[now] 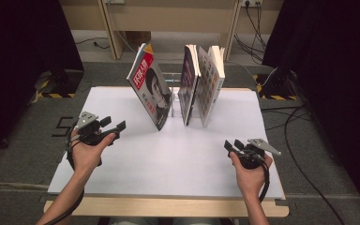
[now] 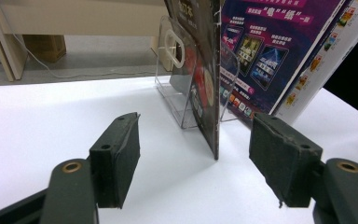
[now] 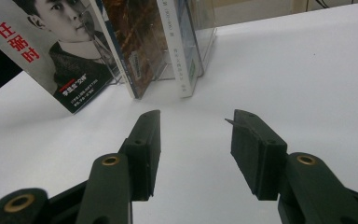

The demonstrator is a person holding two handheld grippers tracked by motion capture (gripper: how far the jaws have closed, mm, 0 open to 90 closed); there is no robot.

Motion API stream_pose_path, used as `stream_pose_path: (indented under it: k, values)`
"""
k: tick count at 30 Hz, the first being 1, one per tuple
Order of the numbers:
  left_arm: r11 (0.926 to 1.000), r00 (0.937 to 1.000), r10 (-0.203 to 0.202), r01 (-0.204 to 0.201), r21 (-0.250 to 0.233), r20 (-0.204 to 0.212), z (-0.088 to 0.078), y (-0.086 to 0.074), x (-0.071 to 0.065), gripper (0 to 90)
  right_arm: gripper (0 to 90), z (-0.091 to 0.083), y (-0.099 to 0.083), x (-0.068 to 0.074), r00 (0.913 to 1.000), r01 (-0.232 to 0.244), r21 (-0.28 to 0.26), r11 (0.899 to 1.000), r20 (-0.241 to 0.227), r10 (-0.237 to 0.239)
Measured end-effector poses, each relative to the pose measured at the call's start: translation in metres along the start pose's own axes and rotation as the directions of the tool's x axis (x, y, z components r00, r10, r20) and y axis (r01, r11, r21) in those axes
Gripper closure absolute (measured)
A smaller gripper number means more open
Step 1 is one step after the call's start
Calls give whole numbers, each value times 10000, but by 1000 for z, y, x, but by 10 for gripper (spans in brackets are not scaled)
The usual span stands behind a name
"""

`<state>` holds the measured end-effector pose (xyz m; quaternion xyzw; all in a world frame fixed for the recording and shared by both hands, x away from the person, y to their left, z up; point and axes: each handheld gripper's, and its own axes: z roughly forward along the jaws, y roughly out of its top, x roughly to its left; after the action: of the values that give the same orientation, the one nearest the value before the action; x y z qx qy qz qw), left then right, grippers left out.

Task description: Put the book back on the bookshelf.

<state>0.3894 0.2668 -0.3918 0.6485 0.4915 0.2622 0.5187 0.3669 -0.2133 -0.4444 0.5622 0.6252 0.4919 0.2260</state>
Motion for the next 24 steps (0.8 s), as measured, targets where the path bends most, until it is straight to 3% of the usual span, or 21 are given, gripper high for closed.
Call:
stream_pose_path:
  k: [24]
  values:
    - [9996, 9998, 19, -14, 297, -194, -23, -35, 15, 326, 534, 0, 0, 0, 10000, 8, 3, 10000, 0, -8]
